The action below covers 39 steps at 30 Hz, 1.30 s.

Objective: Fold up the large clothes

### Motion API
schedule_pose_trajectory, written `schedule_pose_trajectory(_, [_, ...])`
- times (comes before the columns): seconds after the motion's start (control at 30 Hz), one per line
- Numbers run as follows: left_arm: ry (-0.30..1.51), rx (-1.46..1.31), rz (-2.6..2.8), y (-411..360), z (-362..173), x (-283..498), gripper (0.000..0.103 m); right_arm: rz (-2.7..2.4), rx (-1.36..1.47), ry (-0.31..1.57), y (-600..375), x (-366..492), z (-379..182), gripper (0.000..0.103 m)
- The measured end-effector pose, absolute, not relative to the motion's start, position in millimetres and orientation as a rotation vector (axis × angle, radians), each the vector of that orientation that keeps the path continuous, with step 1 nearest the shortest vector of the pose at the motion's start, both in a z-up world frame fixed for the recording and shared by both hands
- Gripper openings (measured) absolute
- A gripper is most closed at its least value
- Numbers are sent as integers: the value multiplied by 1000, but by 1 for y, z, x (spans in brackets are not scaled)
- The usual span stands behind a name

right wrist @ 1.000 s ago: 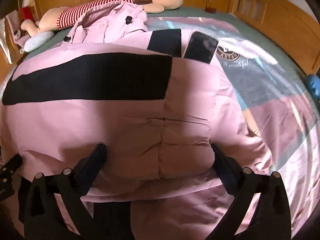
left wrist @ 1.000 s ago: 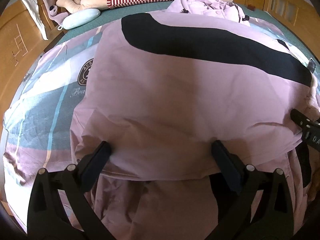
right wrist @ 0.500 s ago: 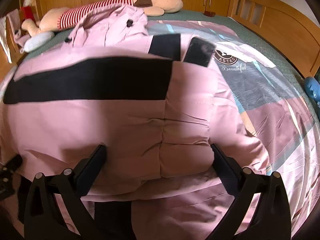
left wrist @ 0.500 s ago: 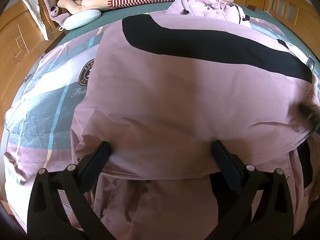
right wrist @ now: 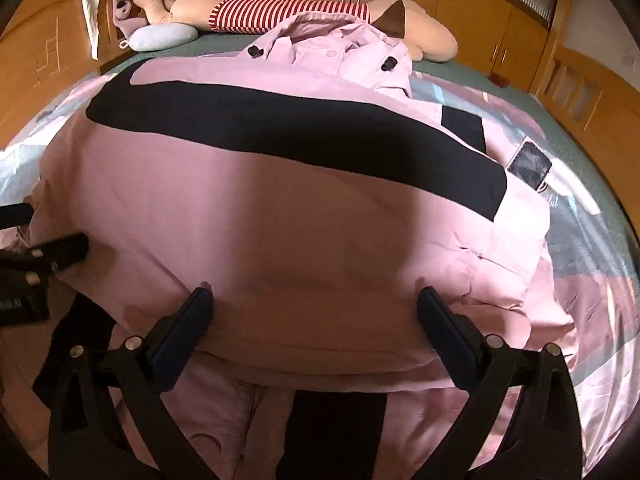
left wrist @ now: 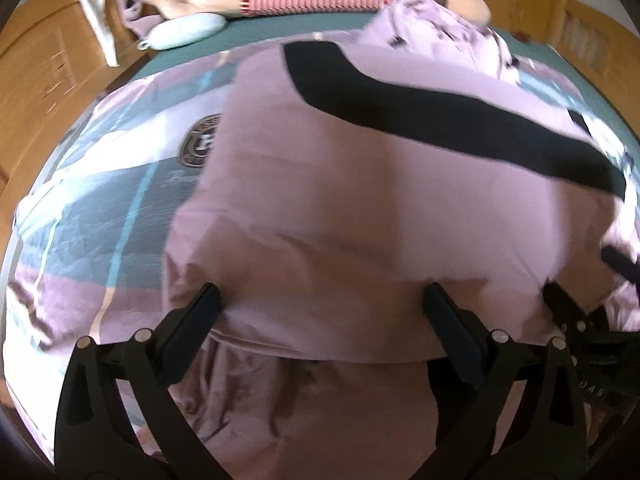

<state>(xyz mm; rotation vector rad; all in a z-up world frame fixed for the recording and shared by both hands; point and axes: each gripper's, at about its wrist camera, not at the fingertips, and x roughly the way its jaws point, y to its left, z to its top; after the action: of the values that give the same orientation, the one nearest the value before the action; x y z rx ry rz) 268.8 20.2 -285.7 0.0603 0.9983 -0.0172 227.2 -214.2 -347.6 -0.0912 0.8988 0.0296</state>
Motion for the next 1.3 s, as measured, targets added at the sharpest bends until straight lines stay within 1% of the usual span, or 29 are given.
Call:
schedule_pose_trajectory(0.23, [1011, 111, -8, 13, -297, 272, 101, 23, -105, 892, -212, 224, -349, 102])
schedule_pose_trajectory(0.43, [1016, 95, -13, 16, -298, 270, 101, 26, -102, 891, -214, 224, -346, 102])
schedule_pose_trajectory(0.5, [1020, 94, -13, 15, -299, 271, 101, 46, -67, 845, -217, 216, -329, 102])
schedule_pose_trajectory(0.53, [1022, 93, -13, 15, -299, 271, 101, 63, -30, 765, -221, 208, -310, 102])
schedule_pose_trajectory(0.6, [1030, 83, -19, 16, -299, 272, 101, 48, 14, 690, -226, 205, -287, 102])
schedule_pose_trajectory(0.7, [1044, 73, -35, 18, -299, 273, 101, 75, 126, 768, -233, 231, -283, 102])
schedule_pose_trajectory(0.8, [1047, 77, -43, 18, -299, 273, 101, 79, 224, 844, -234, 261, -301, 102])
schedule_pose_trajectory(0.9, [1045, 83, -45, 17, -299, 273, 101, 70, 163, 916, -222, 285, -329, 102])
schedule_pose_trajectory(0.97, [1045, 89, -45, 16, -299, 272, 101, 69, 113, 905, -221, 287, -336, 102])
schedule_pose_trajectory(1.2, [1044, 94, -41, 15, -298, 271, 101, -125, 53, 888, -251, 281, -331, 102])
schedule_pose_trajectory(1.27, [1043, 93, -30, 15, -295, 270, 101, -251, -35, 888, -249, 277, -325, 102])
schedule_pose_trajectory(1.3, [1042, 101, -13, 14, -292, 268, 101, -237, -61, 866, -245, 270, -317, 102])
